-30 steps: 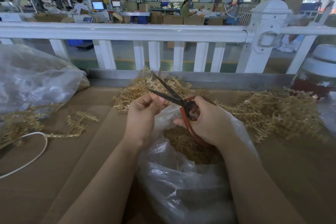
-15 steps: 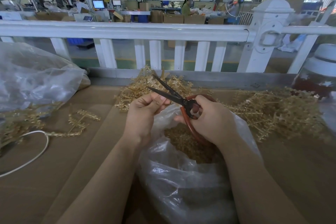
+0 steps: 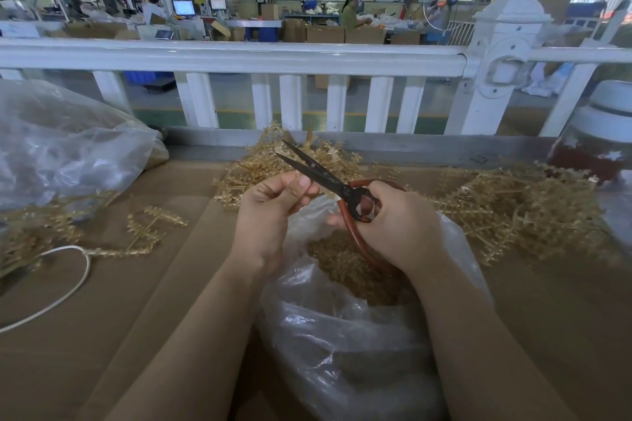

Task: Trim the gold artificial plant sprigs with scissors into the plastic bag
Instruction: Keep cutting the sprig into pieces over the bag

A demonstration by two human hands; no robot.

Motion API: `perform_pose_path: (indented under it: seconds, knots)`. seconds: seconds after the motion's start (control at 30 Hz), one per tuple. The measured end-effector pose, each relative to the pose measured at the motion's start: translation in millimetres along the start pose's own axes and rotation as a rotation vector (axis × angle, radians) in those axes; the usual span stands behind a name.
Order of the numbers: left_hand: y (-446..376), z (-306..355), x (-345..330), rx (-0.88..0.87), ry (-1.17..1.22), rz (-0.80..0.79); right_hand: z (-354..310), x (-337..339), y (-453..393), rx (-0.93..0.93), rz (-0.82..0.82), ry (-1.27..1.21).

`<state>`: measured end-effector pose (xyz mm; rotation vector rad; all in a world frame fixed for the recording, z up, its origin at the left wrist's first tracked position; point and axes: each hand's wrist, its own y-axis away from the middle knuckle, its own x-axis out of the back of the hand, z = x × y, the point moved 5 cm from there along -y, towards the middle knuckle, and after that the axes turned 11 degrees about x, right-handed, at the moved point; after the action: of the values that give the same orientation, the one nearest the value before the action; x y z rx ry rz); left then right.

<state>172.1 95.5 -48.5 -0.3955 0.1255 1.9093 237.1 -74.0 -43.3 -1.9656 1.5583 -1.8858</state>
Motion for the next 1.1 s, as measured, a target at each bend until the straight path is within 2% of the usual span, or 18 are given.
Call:
perform_pose_path:
  seconds: [0.3,0.57,0.9,1.1]
  knots:
    - [-0.5,-1.0,1.3,-0.119,-0.171,0.046,0.4,0.9,1.2,0.009,-0.018,0.036]
    - [-1.1,-3.5,1.7,-0.141,-0.298,0.031,-1.3,3.9,-0.4,0.023,-0.068,0.048]
    - [-0.4,-4.7,-0.7,-0.112,-0.257,-0.031,-1.7,6.1,-0.9,0.003,-0.086,0.063]
    - [0.3,0.3,1.1,-0.104,-0.140,0.057,1.3,2.3,-1.2,0.002,-0.090,0.050]
